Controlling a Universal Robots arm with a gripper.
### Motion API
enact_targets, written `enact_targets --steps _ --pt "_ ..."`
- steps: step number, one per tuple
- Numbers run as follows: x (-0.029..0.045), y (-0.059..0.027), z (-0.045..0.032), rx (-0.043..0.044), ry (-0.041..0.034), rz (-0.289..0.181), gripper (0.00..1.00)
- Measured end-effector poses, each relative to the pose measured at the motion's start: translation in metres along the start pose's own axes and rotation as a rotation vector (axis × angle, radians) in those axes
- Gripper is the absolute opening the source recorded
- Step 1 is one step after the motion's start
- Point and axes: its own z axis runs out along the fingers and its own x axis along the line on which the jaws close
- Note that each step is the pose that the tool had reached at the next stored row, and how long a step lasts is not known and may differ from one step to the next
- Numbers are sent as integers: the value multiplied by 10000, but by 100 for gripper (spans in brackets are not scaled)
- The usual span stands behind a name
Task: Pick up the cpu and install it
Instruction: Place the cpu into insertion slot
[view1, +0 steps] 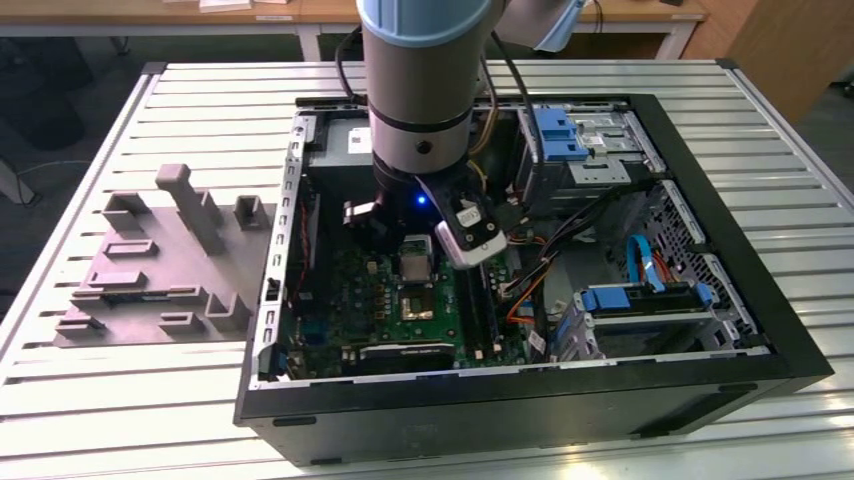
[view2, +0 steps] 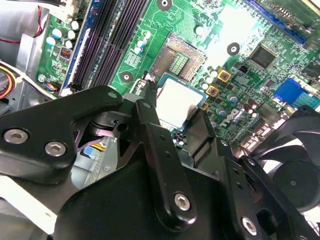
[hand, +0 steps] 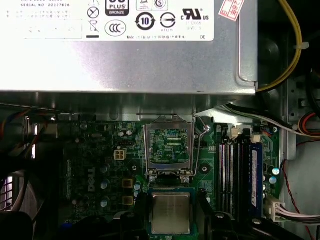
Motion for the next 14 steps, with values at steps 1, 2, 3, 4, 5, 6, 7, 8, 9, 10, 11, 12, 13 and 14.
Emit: enact_targets --steps 1,2,3,4,5,6,7,8,9,10,11,12,13,14 --pt "0 -2 5 -2 -1 0 47" --pt "0 -5 11 1 1 1 47" --pt "-1 -11 21 1 1 0 47" --pt "-1 -19 31 1 1 -1 47" --pt "-1 -28 42 1 1 -1 47" --pt "-1 -39 54 2 1 0 47" --pt "-1 -48 66 1 0 -1 47" --pt "-1 -55 75 1 0 0 47" --pt "-1 -59 83 -1 0 0 47" --pt "-1 -61 88 0 0 1 47" --pt "-1 -63 91 2 1 1 47" --pt "-1 -63 92 3 1 1 47" --pt "-2 -63 91 4 2 0 47" --pt "-2 -63 96 2 1 0 47"
